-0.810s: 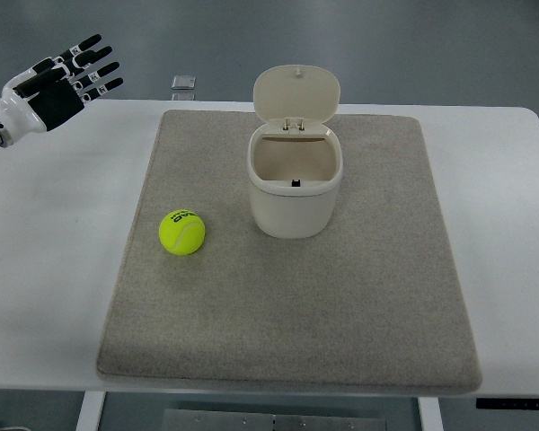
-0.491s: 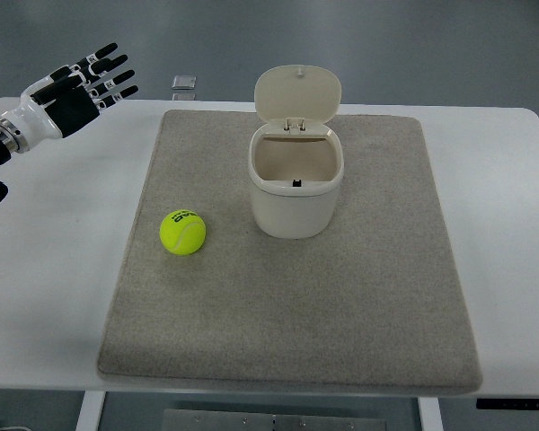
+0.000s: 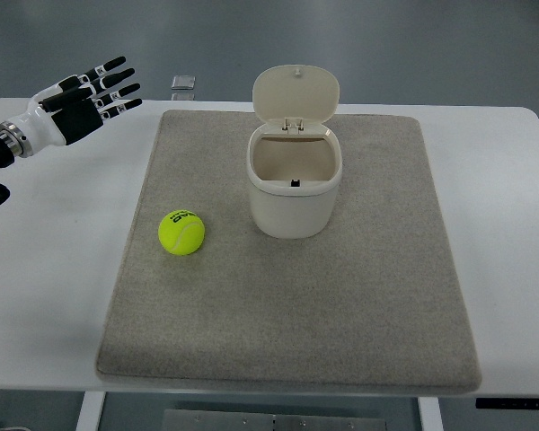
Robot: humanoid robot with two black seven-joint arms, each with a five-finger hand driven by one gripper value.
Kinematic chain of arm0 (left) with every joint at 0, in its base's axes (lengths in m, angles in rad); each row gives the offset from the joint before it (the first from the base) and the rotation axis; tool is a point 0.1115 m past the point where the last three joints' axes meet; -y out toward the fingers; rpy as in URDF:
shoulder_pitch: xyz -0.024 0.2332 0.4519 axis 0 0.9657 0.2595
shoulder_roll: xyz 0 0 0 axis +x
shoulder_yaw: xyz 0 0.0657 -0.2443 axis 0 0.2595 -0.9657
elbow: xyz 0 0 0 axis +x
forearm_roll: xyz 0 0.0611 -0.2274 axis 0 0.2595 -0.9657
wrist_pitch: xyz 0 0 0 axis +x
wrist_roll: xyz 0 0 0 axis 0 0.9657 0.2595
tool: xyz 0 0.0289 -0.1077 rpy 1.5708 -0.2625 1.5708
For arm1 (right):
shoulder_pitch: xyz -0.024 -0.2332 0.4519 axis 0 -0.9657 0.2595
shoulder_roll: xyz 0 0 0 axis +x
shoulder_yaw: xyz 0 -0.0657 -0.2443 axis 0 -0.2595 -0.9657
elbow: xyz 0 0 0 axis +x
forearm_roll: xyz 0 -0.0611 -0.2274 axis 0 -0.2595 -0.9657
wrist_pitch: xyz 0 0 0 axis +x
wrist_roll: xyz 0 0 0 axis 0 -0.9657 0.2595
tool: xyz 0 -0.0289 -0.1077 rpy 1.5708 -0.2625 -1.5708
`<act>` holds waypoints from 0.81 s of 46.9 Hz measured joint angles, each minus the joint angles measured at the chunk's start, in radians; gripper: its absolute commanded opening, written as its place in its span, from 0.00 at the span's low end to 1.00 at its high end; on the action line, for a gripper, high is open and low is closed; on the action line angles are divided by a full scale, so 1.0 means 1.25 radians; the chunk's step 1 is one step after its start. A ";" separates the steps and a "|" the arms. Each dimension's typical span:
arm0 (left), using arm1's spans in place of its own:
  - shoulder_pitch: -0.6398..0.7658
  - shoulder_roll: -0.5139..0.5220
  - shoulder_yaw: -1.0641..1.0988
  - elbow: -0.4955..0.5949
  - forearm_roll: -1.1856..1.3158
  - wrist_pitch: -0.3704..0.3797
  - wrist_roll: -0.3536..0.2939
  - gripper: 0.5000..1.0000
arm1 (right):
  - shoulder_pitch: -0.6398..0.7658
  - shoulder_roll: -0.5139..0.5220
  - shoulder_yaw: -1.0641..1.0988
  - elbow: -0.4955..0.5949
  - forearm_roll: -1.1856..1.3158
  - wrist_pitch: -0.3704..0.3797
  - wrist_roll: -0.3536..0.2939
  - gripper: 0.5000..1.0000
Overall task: Put tennis ball into box with left hand
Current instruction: 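Move the left hand forward toward the tennis ball, fingers open, then lower the left hand beside the yellow-green tennis ball and close fingers around it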
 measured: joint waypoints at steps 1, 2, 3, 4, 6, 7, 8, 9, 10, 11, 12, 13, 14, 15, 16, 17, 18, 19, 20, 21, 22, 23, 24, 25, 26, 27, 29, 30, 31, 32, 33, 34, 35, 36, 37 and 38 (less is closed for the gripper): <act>0.000 0.000 -0.004 0.000 0.029 0.000 -0.004 0.98 | 0.000 0.000 0.000 0.000 0.000 0.000 0.000 0.80; 0.000 0.000 -0.007 0.000 0.052 0.000 -0.007 0.98 | 0.000 0.000 0.000 0.000 0.000 0.000 0.000 0.80; 0.000 0.001 -0.013 0.001 0.078 0.000 -0.010 0.98 | 0.000 0.000 0.000 0.000 0.000 0.000 0.000 0.80; 0.000 0.003 -0.021 0.001 0.108 0.000 -0.014 0.98 | 0.000 0.000 0.000 0.000 0.000 0.000 0.000 0.80; 0.000 0.006 -0.041 0.002 0.158 0.000 -0.021 0.98 | 0.000 0.000 0.000 0.000 0.000 0.000 0.000 0.80; 0.000 0.007 -0.053 0.002 0.185 0.000 -0.023 0.97 | 0.000 0.000 0.000 0.000 0.000 0.000 0.000 0.80; 0.001 0.009 -0.066 0.002 0.217 0.000 -0.027 0.97 | 0.000 0.000 0.000 0.000 0.000 0.000 0.000 0.80; 0.003 0.009 -0.078 0.001 0.247 0.000 -0.031 0.97 | 0.000 0.000 0.000 0.000 0.000 0.000 0.000 0.80; 0.005 0.010 -0.089 0.000 0.278 0.000 -0.034 0.97 | 0.000 0.000 0.000 0.000 0.000 0.000 0.000 0.80; 0.007 0.010 -0.102 0.000 0.313 0.000 -0.038 0.97 | 0.000 0.000 0.000 0.000 0.000 0.000 0.000 0.80; 0.009 0.010 -0.114 0.000 0.343 0.000 -0.043 0.97 | 0.000 0.000 0.000 0.000 0.000 0.000 0.000 0.80; 0.010 0.011 -0.125 0.000 0.371 0.000 -0.049 0.97 | 0.000 0.000 0.000 0.000 0.000 0.000 0.000 0.80; 0.011 0.011 -0.136 -0.001 0.397 0.000 -0.057 0.97 | 0.000 0.000 0.000 0.000 0.000 0.000 0.000 0.80; 0.011 0.013 -0.146 -0.002 0.425 0.000 -0.065 0.96 | 0.000 0.000 0.000 0.000 0.000 0.000 0.000 0.80; 0.012 0.015 -0.151 -0.006 0.447 0.000 -0.074 0.96 | 0.000 0.000 0.000 0.000 0.000 0.000 0.000 0.80; 0.012 0.020 -0.154 -0.012 0.467 0.000 -0.083 0.96 | 0.000 0.000 0.000 0.000 0.000 0.000 0.000 0.80; 0.012 0.026 -0.156 -0.021 0.485 0.000 -0.092 0.95 | 0.000 0.000 0.000 0.000 0.000 0.000 0.000 0.80; 0.013 0.035 -0.157 -0.034 0.506 0.000 -0.103 0.95 | 0.000 0.000 0.000 0.000 0.000 0.000 0.000 0.80; 0.013 0.044 -0.157 -0.046 0.521 0.000 -0.111 0.95 | 0.000 0.000 0.000 0.000 0.000 0.000 0.001 0.80; 0.013 0.055 -0.156 -0.058 0.536 0.000 -0.120 0.94 | 0.000 0.000 0.000 0.000 0.000 0.000 0.001 0.80; 0.013 0.066 -0.156 -0.070 0.553 0.000 -0.127 0.92 | 0.000 0.000 0.000 0.000 0.000 0.000 0.001 0.80; 0.013 0.079 -0.155 -0.084 0.573 0.000 -0.135 0.91 | 0.000 0.000 0.000 0.000 0.000 0.000 0.000 0.80; 0.013 0.089 -0.154 -0.097 0.594 0.000 -0.140 0.89 | 0.000 0.000 0.000 0.000 0.000 0.000 0.001 0.80; 0.013 0.099 -0.154 -0.111 0.618 0.000 -0.144 0.89 | 0.000 0.000 0.000 0.000 0.000 0.000 0.001 0.80; 0.013 0.109 -0.154 -0.126 0.648 0.000 -0.148 0.89 | 0.000 0.000 0.000 0.000 0.000 0.000 0.001 0.80; 0.013 0.116 -0.156 -0.136 0.675 0.000 -0.152 0.89 | 0.000 0.000 0.000 0.000 0.000 0.000 0.001 0.80; 0.013 0.127 -0.160 -0.151 0.728 0.000 -0.163 0.88 | 0.000 0.000 0.000 0.000 0.000 0.000 0.000 0.80; 0.013 0.131 -0.162 -0.156 0.755 0.000 -0.172 0.88 | 0.000 0.000 0.000 0.000 0.000 0.000 0.000 0.80; 0.013 0.133 -0.162 -0.160 0.777 0.000 -0.183 0.88 | 0.000 0.000 0.000 0.000 0.000 0.000 0.000 0.80; 0.013 0.134 -0.162 -0.163 0.796 0.000 -0.195 0.88 | 0.000 0.000 0.000 0.000 0.000 0.000 0.000 0.80; 0.013 0.136 -0.162 -0.166 0.816 0.000 -0.211 0.88 | 0.000 0.000 0.000 0.000 0.000 0.000 0.000 0.80; 0.013 0.138 -0.162 -0.169 0.829 0.000 -0.223 0.88 | 0.000 0.000 0.000 0.000 0.000 0.000 0.000 0.80; 0.012 0.142 -0.161 -0.173 0.842 0.000 -0.234 0.88 | 0.000 0.000 0.000 0.000 0.000 0.000 0.000 0.80; 0.012 0.147 -0.161 -0.178 0.856 0.000 -0.244 0.88 | 0.000 0.000 0.000 0.000 0.000 0.000 0.000 0.80; 0.011 0.155 -0.161 -0.186 0.872 0.000 -0.254 0.88 | 0.000 0.000 0.000 0.000 0.000 0.000 0.000 0.80; 0.011 0.163 -0.161 -0.196 0.887 0.000 -0.260 0.88 | 0.000 0.000 0.000 0.000 0.000 0.000 0.000 0.80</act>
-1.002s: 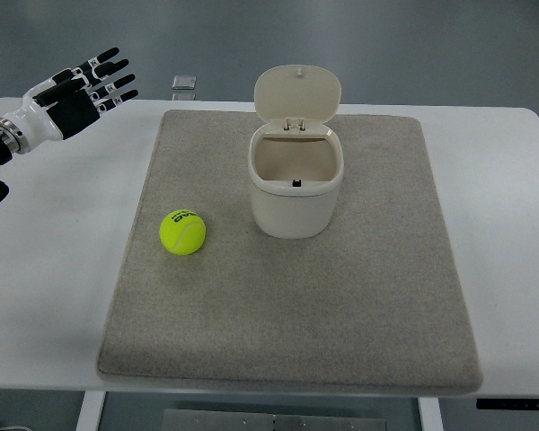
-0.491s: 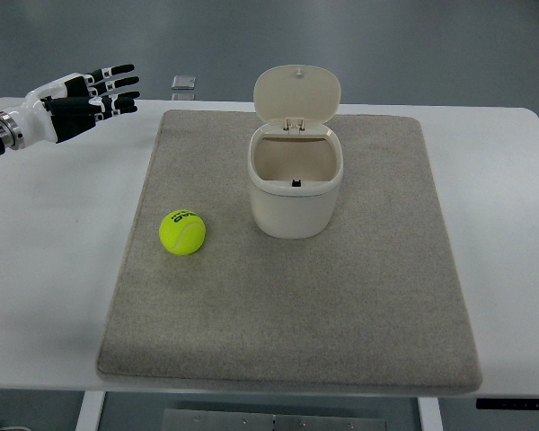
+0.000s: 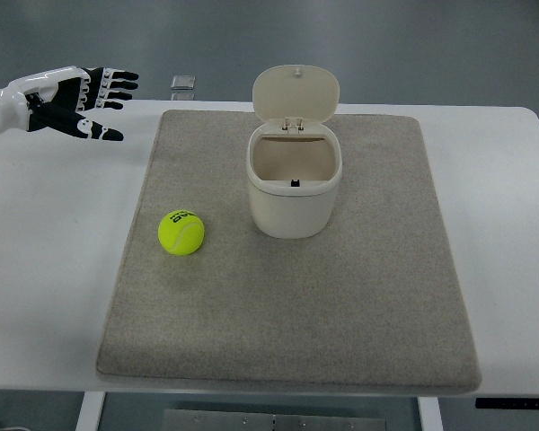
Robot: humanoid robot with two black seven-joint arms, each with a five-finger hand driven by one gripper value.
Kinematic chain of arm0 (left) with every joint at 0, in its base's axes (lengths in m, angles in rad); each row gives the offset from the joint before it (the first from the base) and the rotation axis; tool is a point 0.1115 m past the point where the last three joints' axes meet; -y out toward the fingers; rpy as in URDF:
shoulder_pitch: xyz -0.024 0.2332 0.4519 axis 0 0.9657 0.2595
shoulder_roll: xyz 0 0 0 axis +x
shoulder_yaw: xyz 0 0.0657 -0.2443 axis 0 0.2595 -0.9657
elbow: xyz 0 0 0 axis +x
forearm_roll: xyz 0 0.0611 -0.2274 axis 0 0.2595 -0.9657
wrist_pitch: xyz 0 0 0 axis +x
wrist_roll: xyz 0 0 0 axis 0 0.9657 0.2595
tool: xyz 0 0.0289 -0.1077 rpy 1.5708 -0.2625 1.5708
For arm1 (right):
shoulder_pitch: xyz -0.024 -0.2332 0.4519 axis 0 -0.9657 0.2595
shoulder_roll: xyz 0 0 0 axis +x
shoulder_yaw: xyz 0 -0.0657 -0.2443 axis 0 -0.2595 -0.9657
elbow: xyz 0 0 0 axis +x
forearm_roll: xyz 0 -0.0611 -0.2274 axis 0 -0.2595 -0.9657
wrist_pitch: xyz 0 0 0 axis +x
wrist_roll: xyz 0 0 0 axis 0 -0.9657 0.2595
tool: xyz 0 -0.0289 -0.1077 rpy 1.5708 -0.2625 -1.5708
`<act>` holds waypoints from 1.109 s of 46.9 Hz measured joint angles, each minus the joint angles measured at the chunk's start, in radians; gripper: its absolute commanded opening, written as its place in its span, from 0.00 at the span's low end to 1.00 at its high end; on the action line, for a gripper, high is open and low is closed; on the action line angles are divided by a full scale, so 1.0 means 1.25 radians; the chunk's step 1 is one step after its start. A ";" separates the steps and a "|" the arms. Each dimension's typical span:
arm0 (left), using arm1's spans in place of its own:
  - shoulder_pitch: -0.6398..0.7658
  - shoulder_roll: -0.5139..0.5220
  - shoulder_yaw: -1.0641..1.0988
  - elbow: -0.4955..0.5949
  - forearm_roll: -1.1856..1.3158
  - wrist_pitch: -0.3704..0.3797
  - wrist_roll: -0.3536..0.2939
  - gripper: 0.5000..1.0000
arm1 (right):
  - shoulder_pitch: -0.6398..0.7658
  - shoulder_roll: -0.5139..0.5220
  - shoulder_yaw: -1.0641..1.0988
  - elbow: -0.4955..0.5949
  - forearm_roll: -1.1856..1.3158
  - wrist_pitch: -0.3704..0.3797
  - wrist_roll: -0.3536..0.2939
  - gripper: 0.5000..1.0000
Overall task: Put tennis ball into box with left hand
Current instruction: 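Lower the left hand beside the yellow-green tennis ball and close fingers around it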
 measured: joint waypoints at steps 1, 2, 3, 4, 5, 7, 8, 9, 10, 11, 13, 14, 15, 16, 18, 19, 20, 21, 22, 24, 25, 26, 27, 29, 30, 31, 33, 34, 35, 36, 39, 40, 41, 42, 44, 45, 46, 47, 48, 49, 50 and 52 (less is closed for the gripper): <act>0.000 0.009 0.000 -0.012 0.014 0.000 -0.005 0.88 | 0.000 0.000 0.000 0.000 0.000 0.000 0.000 0.80; 0.000 0.019 0.000 -0.024 0.027 0.000 -0.007 0.88 | 0.000 0.000 0.000 0.000 0.000 0.000 0.000 0.80; 0.000 0.032 0.000 -0.040 0.044 0.000 -0.009 0.88 | 0.000 0.000 0.000 0.000 0.000 0.000 0.000 0.80; 0.000 0.043 0.000 -0.054 0.057 0.000 -0.010 0.87 | 0.000 0.000 0.000 0.000 0.000 0.000 0.000 0.80; 0.000 0.054 0.000 -0.068 0.071 0.000 -0.011 0.87 | 0.000 0.000 0.000 0.000 0.000 0.000 0.000 0.80; 0.001 0.073 0.000 -0.099 0.101 0.000 -0.013 0.87 | 0.000 0.000 0.000 0.000 0.000 0.000 0.000 0.80; 0.001 0.080 0.001 -0.113 0.116 0.000 -0.016 0.87 | 0.000 0.000 0.000 0.000 0.000 0.000 0.000 0.80; 0.001 0.086 0.003 -0.128 0.132 0.000 -0.020 0.87 | 0.000 0.000 0.000 0.000 0.000 0.000 0.000 0.80; 0.002 0.093 0.004 -0.146 0.152 0.000 -0.027 0.87 | 0.000 0.000 0.000 0.000 0.000 0.000 0.000 0.80; 0.004 0.097 0.006 -0.158 0.168 0.000 -0.035 0.87 | 0.000 0.000 0.000 0.000 0.000 0.000 0.000 0.80; 0.017 0.105 0.007 -0.186 0.209 0.002 -0.057 0.87 | 0.000 0.000 0.000 0.000 0.000 0.000 0.000 0.80; 0.025 0.107 0.007 -0.198 0.228 0.010 -0.067 0.87 | 0.000 0.000 0.000 0.000 0.000 0.000 0.000 0.80; 0.034 0.109 0.008 -0.210 0.248 0.021 -0.079 0.88 | 0.000 0.000 0.000 0.000 0.000 0.000 0.000 0.80; 0.042 0.112 0.008 -0.223 0.267 0.035 -0.091 0.88 | 0.000 0.000 0.000 0.000 0.000 0.000 0.000 0.81; 0.056 0.119 0.008 -0.250 0.307 0.064 -0.112 0.88 | 0.000 0.000 0.000 0.000 0.000 0.000 0.000 0.80; 0.061 0.123 0.008 -0.263 0.323 0.076 -0.119 0.88 | 0.000 0.000 0.000 0.000 0.000 0.000 0.000 0.80; 0.065 0.127 0.008 -0.274 0.340 0.086 -0.124 0.87 | 0.000 0.000 0.000 0.000 0.000 0.000 0.000 0.81; 0.070 0.130 0.008 -0.286 0.361 0.097 -0.129 0.87 | 0.000 0.000 0.000 0.000 0.000 0.000 0.000 0.80; 0.075 0.131 0.008 -0.294 0.379 0.105 -0.131 0.87 | 0.000 0.000 0.000 0.000 0.000 0.000 0.000 0.80; 0.085 0.132 0.008 -0.309 0.417 0.120 -0.133 0.86 | 0.000 0.000 0.000 0.000 0.000 0.001 0.000 0.80; 0.091 0.131 0.009 -0.317 0.438 0.129 -0.134 0.86 | 0.000 0.000 0.000 0.000 0.000 0.001 0.000 0.80; 0.095 0.129 0.010 -0.323 0.456 0.137 -0.134 0.86 | 0.000 0.000 0.000 0.000 0.000 0.001 0.000 0.80; 0.097 0.127 0.010 -0.328 0.473 0.146 -0.134 0.86 | 0.000 0.000 0.000 0.000 0.000 0.001 0.000 0.80; 0.102 0.124 0.011 -0.340 0.508 0.168 -0.134 0.86 | 0.000 0.000 0.000 0.000 0.000 0.001 0.000 0.80; 0.104 0.121 0.012 -0.345 0.522 0.179 -0.134 0.86 | 0.000 0.000 0.000 0.000 0.000 0.001 0.000 0.81; 0.106 0.118 0.013 -0.348 0.535 0.189 -0.134 0.86 | 0.000 0.000 0.000 0.000 0.000 0.001 0.000 0.80; 0.108 0.106 0.018 -0.354 0.559 0.208 -0.134 0.86 | 0.000 0.000 0.000 0.000 0.000 0.000 0.000 0.80; 0.108 0.099 0.021 -0.355 0.570 0.215 -0.134 0.86 | 0.000 0.000 0.000 0.000 0.000 0.000 0.000 0.80; 0.109 0.090 0.023 -0.355 0.580 0.220 -0.134 0.86 | 0.000 0.000 0.000 0.000 0.000 0.000 0.001 0.80; 0.109 0.081 0.025 -0.355 0.592 0.225 -0.134 0.86 | 0.000 0.000 0.000 0.000 0.000 0.000 0.001 0.80; 0.109 0.061 0.027 -0.355 0.625 0.228 -0.133 0.83 | 0.000 0.000 0.000 0.000 0.000 0.000 0.000 0.80; 0.109 0.055 0.027 -0.354 0.639 0.229 -0.133 0.83 | 0.000 0.000 0.000 0.000 0.000 0.000 0.000 0.81; 0.108 0.049 0.027 -0.354 0.651 0.230 -0.133 0.83 | 0.000 0.000 0.000 0.000 0.000 0.000 0.000 0.80; 0.108 0.043 0.027 -0.353 0.664 0.231 -0.133 0.83 | 0.000 0.000 0.000 0.000 0.000 0.000 0.000 0.80; 0.108 0.030 0.028 -0.353 0.687 0.236 -0.133 0.83 | 0.000 0.000 0.000 0.000 0.000 0.000 0.000 0.80; 0.108 0.024 0.028 -0.353 0.694 0.240 -0.133 0.83 | 0.000 0.000 0.000 0.000 0.000 0.000 0.000 0.80; 0.108 0.019 0.028 -0.353 0.700 0.244 -0.133 0.83 | 0.000 0.000 0.000 0.000 0.000 0.000 0.000 0.80; 0.108 0.014 0.028 -0.352 0.704 0.249 -0.133 0.83 | 0.000 0.000 0.000 0.000 0.000 0.000 0.000 0.80; 0.107 0.011 0.029 -0.352 0.707 0.253 -0.132 0.83 | 0.000 0.000 0.000 0.000 0.000 0.000 0.000 0.80; 0.107 0.009 0.029 -0.352 0.710 0.256 -0.132 0.83 | 0.000 0.000 0.000 0.000 0.000 0.000 0.000 0.80; 0.107 0.007 0.030 -0.352 0.712 0.259 -0.132 0.83 | 0.000 0.000 0.000 0.000 0.000 0.000 0.000 0.80; 0.105 0.006 0.033 -0.351 0.716 0.263 -0.132 0.83 | 0.000 0.000 0.000 0.000 0.000 0.000 0.000 0.80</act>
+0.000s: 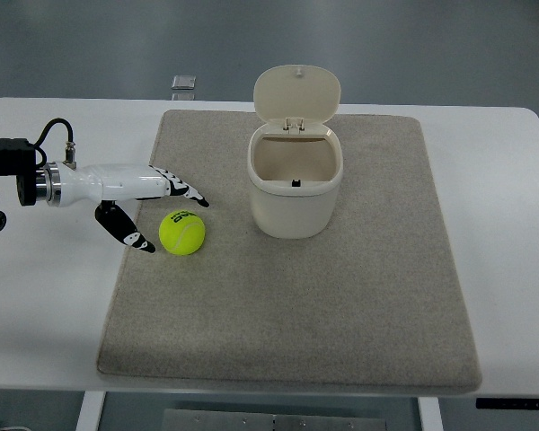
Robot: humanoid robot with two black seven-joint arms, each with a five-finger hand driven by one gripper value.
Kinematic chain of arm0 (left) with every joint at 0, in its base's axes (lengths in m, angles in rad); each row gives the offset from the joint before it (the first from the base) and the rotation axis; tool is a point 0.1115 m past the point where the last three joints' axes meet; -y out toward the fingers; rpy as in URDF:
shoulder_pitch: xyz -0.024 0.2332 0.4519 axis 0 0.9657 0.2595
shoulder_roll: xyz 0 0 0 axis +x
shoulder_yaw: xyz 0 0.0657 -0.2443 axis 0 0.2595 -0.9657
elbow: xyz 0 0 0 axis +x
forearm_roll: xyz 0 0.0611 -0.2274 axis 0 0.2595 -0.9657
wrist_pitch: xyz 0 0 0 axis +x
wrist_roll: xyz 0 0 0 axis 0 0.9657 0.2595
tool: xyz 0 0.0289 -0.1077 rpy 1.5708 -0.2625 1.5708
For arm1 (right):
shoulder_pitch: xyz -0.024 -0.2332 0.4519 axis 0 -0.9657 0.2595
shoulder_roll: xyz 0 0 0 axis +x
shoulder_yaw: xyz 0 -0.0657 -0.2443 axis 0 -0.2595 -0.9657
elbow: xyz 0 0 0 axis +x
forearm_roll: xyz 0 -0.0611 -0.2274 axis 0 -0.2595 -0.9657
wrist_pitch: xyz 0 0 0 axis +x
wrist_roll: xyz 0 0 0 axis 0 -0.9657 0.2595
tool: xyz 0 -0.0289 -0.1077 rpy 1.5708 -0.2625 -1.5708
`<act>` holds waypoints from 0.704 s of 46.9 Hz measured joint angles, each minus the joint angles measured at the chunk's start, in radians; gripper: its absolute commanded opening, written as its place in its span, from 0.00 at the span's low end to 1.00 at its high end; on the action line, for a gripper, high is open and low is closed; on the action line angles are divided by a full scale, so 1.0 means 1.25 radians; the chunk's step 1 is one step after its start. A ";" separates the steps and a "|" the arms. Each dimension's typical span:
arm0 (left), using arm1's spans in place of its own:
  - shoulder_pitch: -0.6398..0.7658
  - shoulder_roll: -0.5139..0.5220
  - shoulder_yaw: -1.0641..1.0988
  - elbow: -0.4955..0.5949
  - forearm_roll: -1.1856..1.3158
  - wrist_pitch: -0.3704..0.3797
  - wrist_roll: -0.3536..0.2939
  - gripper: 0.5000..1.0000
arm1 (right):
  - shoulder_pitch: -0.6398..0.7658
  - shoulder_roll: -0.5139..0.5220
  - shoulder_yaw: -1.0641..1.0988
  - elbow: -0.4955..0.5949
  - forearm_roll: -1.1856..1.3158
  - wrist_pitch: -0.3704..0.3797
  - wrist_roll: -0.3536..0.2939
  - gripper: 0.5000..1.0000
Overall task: Put tennis ball into box with left hand
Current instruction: 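Lower the left hand beside the yellow-green tennis ball and close fingers around it, then lift the ball with the left hand and carry it over the cream bin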
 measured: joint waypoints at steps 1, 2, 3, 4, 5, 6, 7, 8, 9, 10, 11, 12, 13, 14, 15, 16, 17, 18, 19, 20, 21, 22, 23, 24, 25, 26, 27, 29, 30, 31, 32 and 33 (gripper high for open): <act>-0.001 0.000 0.003 0.000 0.002 0.002 0.000 0.83 | 0.000 0.000 0.000 0.000 0.000 0.000 0.000 0.80; -0.003 0.000 0.006 0.001 0.003 0.004 0.000 0.81 | 0.000 0.000 0.000 0.000 0.000 0.000 0.000 0.80; -0.005 -0.001 0.009 0.001 0.003 0.007 0.000 0.80 | 0.000 0.000 0.000 0.000 0.000 0.000 0.000 0.80; -0.005 -0.001 0.012 0.002 0.005 0.010 0.000 0.80 | 0.000 0.000 0.000 0.000 0.000 0.000 0.000 0.80; -0.005 -0.002 0.014 0.002 0.007 0.012 0.000 0.80 | 0.000 0.000 0.000 0.000 0.000 0.000 0.000 0.80; -0.005 -0.002 0.015 0.003 0.010 0.015 0.000 0.79 | 0.000 0.000 0.000 0.000 0.000 0.000 0.000 0.80; -0.006 -0.002 0.017 0.004 0.012 0.018 0.000 0.77 | 0.000 0.000 0.000 0.000 0.000 0.000 0.000 0.80; -0.006 -0.002 0.019 0.005 0.016 0.021 0.001 0.76 | 0.000 0.000 0.000 0.000 0.000 0.000 0.000 0.80; -0.006 -0.002 0.022 0.006 0.020 0.025 0.001 0.74 | 0.000 0.000 0.000 0.000 0.000 0.000 0.000 0.80; -0.006 -0.002 0.026 0.008 0.025 0.030 0.001 0.73 | 0.000 0.000 0.000 0.000 0.000 0.000 -0.001 0.80; -0.006 -0.002 0.030 0.010 0.029 0.034 0.001 0.73 | 0.000 0.000 0.000 0.000 0.000 0.001 0.000 0.81; -0.006 -0.004 0.034 0.011 0.033 0.038 0.001 0.73 | 0.000 0.000 0.000 0.000 0.000 0.001 -0.001 0.80; -0.006 -0.007 0.038 0.013 0.037 0.043 0.001 0.72 | 0.000 0.000 0.000 0.000 0.000 0.001 0.000 0.81; -0.006 -0.012 0.042 0.014 0.039 0.048 0.001 0.71 | 0.000 0.000 0.000 0.000 0.000 0.001 0.000 0.80; -0.006 -0.017 0.046 0.014 0.040 0.053 0.001 0.68 | 0.000 0.000 0.000 0.000 0.000 0.001 0.000 0.80; -0.006 -0.022 0.050 0.015 0.041 0.057 0.001 0.64 | 0.000 0.000 0.000 0.000 0.000 0.001 0.000 0.80; -0.006 -0.026 0.054 0.015 0.042 0.060 0.001 0.62 | 0.000 0.000 0.000 0.000 0.000 0.001 0.000 0.80; -0.005 -0.028 0.057 0.015 0.042 0.063 0.001 0.59 | 0.000 0.000 0.000 0.000 0.000 0.001 0.000 0.80; -0.005 -0.029 0.060 0.015 0.042 0.064 0.001 0.55 | 0.000 0.000 0.000 0.000 0.000 0.001 0.000 0.80; -0.005 -0.029 0.062 0.015 0.042 0.065 0.001 0.52 | 0.000 0.000 0.000 0.000 0.000 0.001 0.000 0.80; -0.005 -0.030 0.063 0.015 0.042 0.066 0.001 0.46 | 0.000 0.000 0.000 0.000 0.000 0.000 0.000 0.80; -0.005 -0.030 0.064 0.015 0.042 0.066 0.001 0.40 | 0.000 0.000 0.000 0.000 0.000 0.000 0.000 0.80; -0.005 -0.030 0.064 0.015 0.042 0.066 0.001 0.35 | 0.000 0.000 0.000 0.000 0.000 0.000 0.000 0.80; -0.005 -0.030 0.065 0.015 0.042 0.066 0.001 0.31 | 0.000 0.000 0.000 0.000 0.000 0.000 0.000 0.80; -0.006 -0.030 0.065 0.015 0.042 0.066 0.001 0.26 | 0.000 0.000 0.000 0.000 0.000 0.000 0.000 0.80; -0.007 -0.030 0.065 0.015 0.042 0.066 0.001 0.23 | 0.000 0.000 0.000 0.000 0.000 0.000 0.000 0.80; -0.008 -0.030 0.065 0.015 0.042 0.066 0.001 0.18 | 0.000 0.000 0.000 0.000 0.000 0.000 0.000 0.80; -0.009 -0.030 0.065 0.016 0.042 0.066 0.001 0.11 | 0.000 0.000 0.000 0.000 0.000 0.000 0.000 0.81; -0.009 -0.030 0.065 0.016 0.043 0.066 0.001 0.07 | 0.000 0.000 0.000 0.000 0.000 0.000 0.000 0.80; -0.009 -0.030 0.065 0.016 0.043 0.066 0.001 0.02 | 0.000 0.000 0.000 0.000 0.000 0.000 0.000 0.80; -0.009 -0.029 0.065 0.017 0.043 0.066 0.001 0.00 | 0.000 0.000 0.000 0.000 0.000 0.000 0.000 0.80; -0.009 -0.028 0.065 0.017 0.043 0.066 0.001 0.00 | 0.000 0.000 0.000 0.000 0.000 0.000 0.000 0.81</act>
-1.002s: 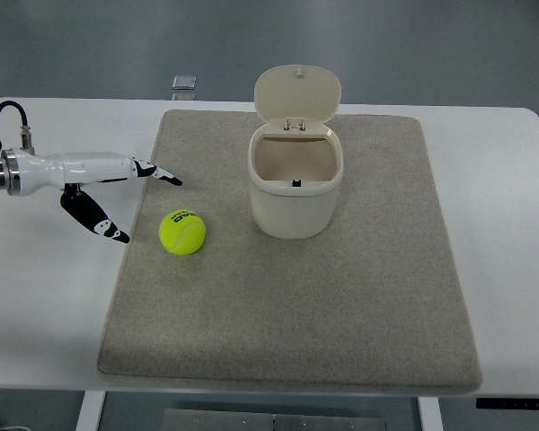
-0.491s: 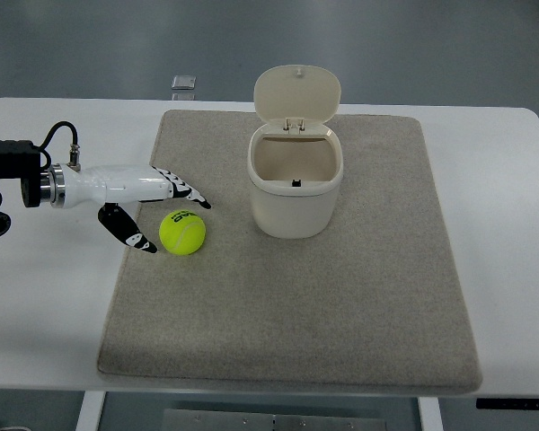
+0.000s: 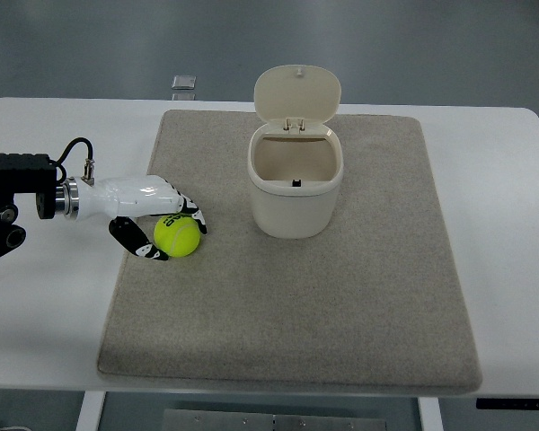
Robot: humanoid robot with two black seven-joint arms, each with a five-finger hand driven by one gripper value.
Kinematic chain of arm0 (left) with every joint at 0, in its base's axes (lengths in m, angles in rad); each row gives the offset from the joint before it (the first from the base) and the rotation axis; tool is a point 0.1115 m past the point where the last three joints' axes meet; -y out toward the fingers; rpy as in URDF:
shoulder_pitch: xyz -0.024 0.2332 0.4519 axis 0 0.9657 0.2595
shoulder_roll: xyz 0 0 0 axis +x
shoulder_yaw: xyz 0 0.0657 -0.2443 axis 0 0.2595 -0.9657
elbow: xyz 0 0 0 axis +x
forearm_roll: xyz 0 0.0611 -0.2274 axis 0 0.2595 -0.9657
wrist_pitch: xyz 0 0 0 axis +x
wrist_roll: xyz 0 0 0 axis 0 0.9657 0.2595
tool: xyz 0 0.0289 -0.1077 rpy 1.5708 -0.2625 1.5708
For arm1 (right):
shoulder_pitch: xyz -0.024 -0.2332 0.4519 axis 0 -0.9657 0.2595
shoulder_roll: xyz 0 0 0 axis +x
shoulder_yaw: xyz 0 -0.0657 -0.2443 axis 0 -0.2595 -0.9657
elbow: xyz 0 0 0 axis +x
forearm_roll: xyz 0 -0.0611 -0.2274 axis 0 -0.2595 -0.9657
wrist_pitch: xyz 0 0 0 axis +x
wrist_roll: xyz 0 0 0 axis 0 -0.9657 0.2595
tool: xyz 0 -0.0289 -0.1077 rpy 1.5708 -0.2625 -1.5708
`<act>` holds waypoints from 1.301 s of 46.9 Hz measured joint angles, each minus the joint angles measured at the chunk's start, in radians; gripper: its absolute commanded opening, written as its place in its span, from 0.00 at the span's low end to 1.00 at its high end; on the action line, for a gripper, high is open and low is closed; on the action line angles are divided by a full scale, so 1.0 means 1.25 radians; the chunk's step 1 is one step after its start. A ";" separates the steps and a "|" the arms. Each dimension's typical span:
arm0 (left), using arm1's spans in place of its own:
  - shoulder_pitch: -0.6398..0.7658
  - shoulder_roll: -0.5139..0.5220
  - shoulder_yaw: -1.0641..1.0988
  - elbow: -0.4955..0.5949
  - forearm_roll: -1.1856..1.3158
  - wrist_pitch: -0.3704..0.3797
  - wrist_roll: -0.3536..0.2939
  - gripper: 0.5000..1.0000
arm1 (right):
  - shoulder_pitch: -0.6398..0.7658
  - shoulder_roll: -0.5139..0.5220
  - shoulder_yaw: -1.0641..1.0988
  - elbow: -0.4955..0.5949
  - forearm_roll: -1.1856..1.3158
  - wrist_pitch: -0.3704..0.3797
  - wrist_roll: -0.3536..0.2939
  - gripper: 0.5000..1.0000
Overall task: Put tennis ball into box with left hand
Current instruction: 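Lift the ball with the left hand and carry it over the cream bin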
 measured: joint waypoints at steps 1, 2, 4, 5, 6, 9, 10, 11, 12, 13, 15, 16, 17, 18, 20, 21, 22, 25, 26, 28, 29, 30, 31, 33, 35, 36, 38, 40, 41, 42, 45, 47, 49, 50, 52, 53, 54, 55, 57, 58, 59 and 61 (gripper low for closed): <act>0.000 0.001 0.000 0.001 0.000 0.001 0.000 0.00 | 0.000 0.000 0.000 0.000 0.000 0.000 0.000 0.81; -0.001 0.003 0.000 0.001 0.000 0.001 0.000 0.00 | 0.000 0.000 0.000 0.000 0.000 0.000 0.000 0.80; -0.003 0.007 -0.003 0.002 -0.001 0.004 0.000 0.00 | 0.000 0.000 0.000 0.000 0.000 0.000 0.000 0.80; -0.004 0.009 -0.004 0.002 -0.001 0.006 -0.001 0.00 | 0.000 0.000 0.000 0.000 0.000 0.000 0.000 0.80; -0.006 0.010 -0.005 0.002 -0.002 0.009 -0.001 0.00 | 0.000 0.000 0.000 0.000 0.000 0.000 0.000 0.80; -0.013 0.015 -0.006 -0.002 -0.003 0.027 -0.003 0.00 | 0.000 0.000 0.000 0.000 0.000 0.000 0.000 0.80; -0.015 0.017 -0.007 -0.004 -0.004 0.037 -0.003 0.00 | 0.000 0.000 0.000 0.000 0.000 0.000 0.000 0.80; -0.016 0.021 -0.007 -0.006 -0.005 0.049 -0.004 0.00 | 0.000 0.000 0.000 0.000 0.000 0.000 0.000 0.81; -0.017 0.025 -0.007 -0.010 -0.006 0.062 -0.005 0.00 | 0.000 0.000 0.000 0.000 0.000 0.000 0.000 0.80; -0.017 0.029 -0.007 -0.015 -0.006 0.077 -0.006 0.00 | 0.000 0.000 0.000 0.000 0.000 0.000 0.000 0.80; -0.018 0.037 -0.007 -0.027 -0.006 0.110 -0.012 0.00 | 0.000 0.000 0.000 0.000 0.000 0.000 0.000 0.80; -0.018 0.040 -0.006 -0.032 -0.006 0.125 -0.014 0.00 | 0.000 0.000 0.000 0.000 0.000 0.000 0.000 0.80; -0.018 0.044 -0.006 -0.037 -0.004 0.141 -0.016 0.00 | 0.000 0.000 0.000 0.000 0.000 0.000 0.000 0.80; -0.018 0.048 -0.006 -0.042 -0.003 0.159 -0.019 0.00 | 0.000 0.000 0.000 0.000 0.000 0.000 0.000 0.80; -0.018 0.052 -0.005 -0.049 -0.002 0.190 -0.021 0.00 | 0.000 0.000 0.000 0.000 0.000 0.000 0.000 0.80; -0.018 0.053 -0.005 -0.053 -0.002 0.206 -0.022 0.00 | 0.000 0.000 0.000 0.000 0.000 0.000 0.000 0.80; -0.018 0.054 -0.005 -0.058 -0.002 0.223 -0.022 0.00 | 0.000 0.000 0.000 0.000 0.000 0.000 0.000 0.80; -0.019 0.060 -0.005 -0.075 -0.002 0.268 -0.022 0.00 | 0.000 0.000 0.000 0.000 0.000 0.000 0.000 0.80; -0.019 0.063 -0.006 -0.081 -0.002 0.279 -0.022 0.00 | 0.000 0.000 0.000 0.000 0.000 0.000 0.000 0.80; -0.020 0.072 -0.007 -0.094 -0.002 0.300 -0.022 0.00 | 0.000 0.000 0.000 0.000 0.000 0.000 0.000 0.80; -0.023 0.077 -0.008 -0.101 -0.002 0.309 -0.023 0.00 | 0.000 0.000 0.000 0.000 0.000 0.000 0.000 0.80; -0.027 0.081 -0.008 -0.105 -0.001 0.316 -0.023 0.00 | 0.000 0.000 0.000 0.000 0.000 0.000 0.000 0.80; -0.033 0.086 -0.008 -0.108 -0.001 0.321 -0.023 0.00 | 0.000 0.000 0.000 0.000 0.000 0.000 0.000 0.80; -0.052 0.092 -0.008 -0.113 -0.001 0.325 -0.023 0.00 | 0.000 0.000 0.000 0.000 0.000 0.000 0.000 0.80; -0.075 0.096 -0.003 -0.118 -0.002 0.324 -0.023 0.00 | 0.000 0.000 0.000 0.000 0.000 0.000 0.000 0.80; -0.092 0.099 0.000 -0.120 -0.002 0.323 -0.023 0.00 | 0.000 0.000 0.000 0.000 0.000 0.000 0.000 0.80; -0.123 0.105 0.012 -0.121 -0.002 0.322 -0.023 0.00 | 0.000 0.000 0.000 0.000 0.000 0.000 0.000 0.80; -0.159 0.106 0.034 -0.121 -0.004 0.319 -0.023 0.00 | 0.000 0.000 0.000 0.000 0.000 0.000 0.000 0.80; -0.175 0.104 0.046 -0.120 -0.004 0.317 -0.023 0.00 | 0.000 0.000 0.000 0.000 0.000 0.000 0.000 0.80; -0.191 0.102 0.058 -0.120 -0.004 0.315 -0.023 0.00 | 0.000 0.000 0.000 0.000 0.000 0.000 0.000 0.80; -0.228 0.096 0.088 -0.120 -0.004 0.308 -0.023 0.00 | 0.000 0.000 0.000 0.000 0.000 0.000 0.000 0.81; -0.241 0.083 0.101 -0.121 -0.004 0.303 -0.023 0.00 | 0.000 0.000 0.000 0.000 0.000 0.000 0.000 0.80; -0.245 0.066 0.106 -0.121 -0.003 0.298 -0.023 0.00 | 0.000 0.000 0.000 0.000 0.000 0.000 0.000 0.80; -0.248 0.057 0.107 -0.120 -0.002 0.296 -0.023 0.00 | 0.000 0.000 0.000 0.000 0.000 0.000 0.000 0.80; -0.258 0.044 0.108 -0.117 -0.002 0.291 -0.023 0.00 | 0.000 0.000 0.000 0.000 0.000 0.000 0.000 0.80; -0.264 0.040 0.108 -0.116 -0.001 0.288 -0.023 0.00 | 0.000 0.000 0.000 0.000 0.000 0.000 0.000 0.80; -0.271 0.037 0.108 -0.115 -0.001 0.283 -0.023 0.00 | 0.000 0.000 0.000 0.000 0.000 0.000 0.000 0.80; -0.275 0.036 0.109 -0.115 -0.001 0.279 -0.023 0.00 | 0.000 0.000 0.000 0.000 0.000 0.000 0.000 0.80; -0.282 0.034 0.109 -0.112 -0.001 0.266 -0.023 0.00 | 0.000 0.000 0.000 0.000 0.000 0.000 0.000 0.80; -0.286 0.031 0.109 -0.110 -0.001 0.257 -0.022 0.00 | 0.000 0.000 0.000 0.000 0.000 0.000 0.000 0.80; -0.291 0.026 0.109 -0.107 -0.001 0.250 -0.021 0.00 | 0.000 0.000 0.000 0.000 0.000 0.000 0.000 0.80; -0.303 0.004 0.109 -0.100 -0.001 0.236 -0.020 0.00 | 0.000 0.000 0.000 0.000 0.000 0.000 0.000 0.80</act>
